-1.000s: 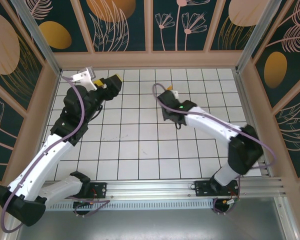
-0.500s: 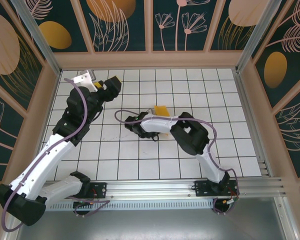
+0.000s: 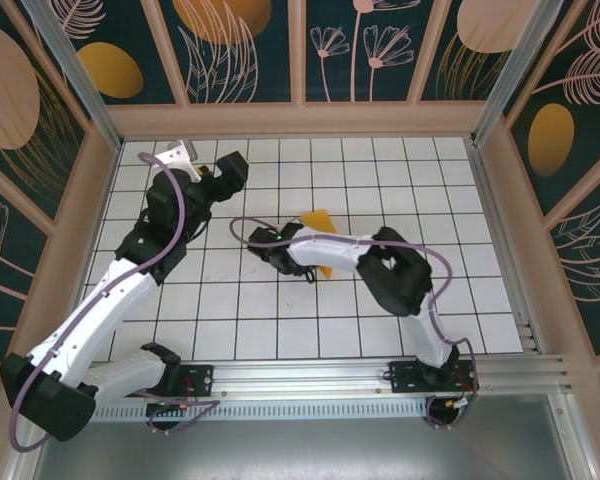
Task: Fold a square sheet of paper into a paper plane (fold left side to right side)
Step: Turn over the paper at the center of the table, then fold the wing for the fifth time at the center of the table.
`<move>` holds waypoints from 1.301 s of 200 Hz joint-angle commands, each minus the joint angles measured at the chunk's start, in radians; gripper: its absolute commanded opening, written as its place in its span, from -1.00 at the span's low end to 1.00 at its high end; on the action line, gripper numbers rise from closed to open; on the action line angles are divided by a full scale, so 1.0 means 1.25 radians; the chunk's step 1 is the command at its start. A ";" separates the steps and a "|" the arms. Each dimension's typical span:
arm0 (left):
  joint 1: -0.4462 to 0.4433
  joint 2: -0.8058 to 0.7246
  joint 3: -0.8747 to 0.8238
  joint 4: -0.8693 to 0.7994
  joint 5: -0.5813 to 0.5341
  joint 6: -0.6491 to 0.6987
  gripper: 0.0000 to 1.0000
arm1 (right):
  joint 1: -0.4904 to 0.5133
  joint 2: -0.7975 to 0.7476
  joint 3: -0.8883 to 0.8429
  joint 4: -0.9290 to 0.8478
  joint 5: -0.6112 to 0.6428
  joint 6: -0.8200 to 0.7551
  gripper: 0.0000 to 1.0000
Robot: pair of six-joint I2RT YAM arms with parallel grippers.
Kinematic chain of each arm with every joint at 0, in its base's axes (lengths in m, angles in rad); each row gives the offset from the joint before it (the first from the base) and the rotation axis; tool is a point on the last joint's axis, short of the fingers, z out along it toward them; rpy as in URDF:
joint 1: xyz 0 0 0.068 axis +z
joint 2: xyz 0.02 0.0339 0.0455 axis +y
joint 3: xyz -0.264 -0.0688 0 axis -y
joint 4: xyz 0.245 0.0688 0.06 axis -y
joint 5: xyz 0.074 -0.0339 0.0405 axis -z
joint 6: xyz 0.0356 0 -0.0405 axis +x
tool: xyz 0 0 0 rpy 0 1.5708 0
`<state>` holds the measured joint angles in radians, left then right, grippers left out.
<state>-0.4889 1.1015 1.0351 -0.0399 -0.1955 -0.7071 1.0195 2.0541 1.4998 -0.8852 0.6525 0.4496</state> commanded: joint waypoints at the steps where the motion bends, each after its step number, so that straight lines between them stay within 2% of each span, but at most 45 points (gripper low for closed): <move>1: 0.025 0.037 -0.015 -0.007 0.010 -0.058 0.95 | 0.005 -0.157 -0.076 0.104 -0.073 -0.023 0.42; 27: 0.052 0.091 -0.037 0.035 0.113 -0.096 0.92 | -0.033 -0.313 -0.195 0.195 -0.134 -0.033 0.51; 51: 0.053 0.172 -0.033 0.059 0.226 -0.100 0.81 | -0.125 -0.464 -0.320 0.299 -0.227 -0.051 0.59; 77: 0.046 0.287 -0.045 0.115 0.382 -0.129 0.59 | -0.288 -0.633 -0.483 0.469 -0.437 -0.072 0.77; 108: -0.006 0.412 -0.035 0.173 0.450 -0.144 0.53 | -0.499 -0.760 -0.658 0.676 -0.718 -0.030 0.93; 131: -0.036 0.484 -0.018 0.209 0.473 -0.163 0.51 | -0.617 -0.780 -0.738 0.764 -0.870 0.018 0.94; 148: -0.047 0.551 -0.001 0.219 0.483 -0.168 0.50 | -0.664 -0.780 -0.782 0.801 -0.943 0.033 0.93; 199: -0.063 0.680 0.062 0.236 0.513 -0.181 0.40 | -0.707 -0.777 -0.815 0.808 -0.983 0.015 0.80; 212: -0.065 0.709 0.083 0.239 0.527 -0.179 0.31 | -0.718 -0.772 -0.816 0.808 -0.991 0.012 0.80; 231: -0.067 0.740 0.104 0.244 0.544 -0.178 0.08 | -0.742 -0.759 -0.817 0.820 -1.027 0.009 0.80; 250: -0.066 0.753 0.113 0.233 0.543 -0.161 -0.20 | -0.772 -0.735 -0.817 0.847 -1.085 0.005 0.80; 260: -0.067 0.756 0.114 0.230 0.547 -0.148 -0.43 | -0.783 -0.721 -0.813 0.859 -1.111 0.002 0.80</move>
<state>-0.5652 2.0251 1.1484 0.2321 0.4564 -0.9257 0.0769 1.1164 0.4923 0.1104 -0.6163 0.4728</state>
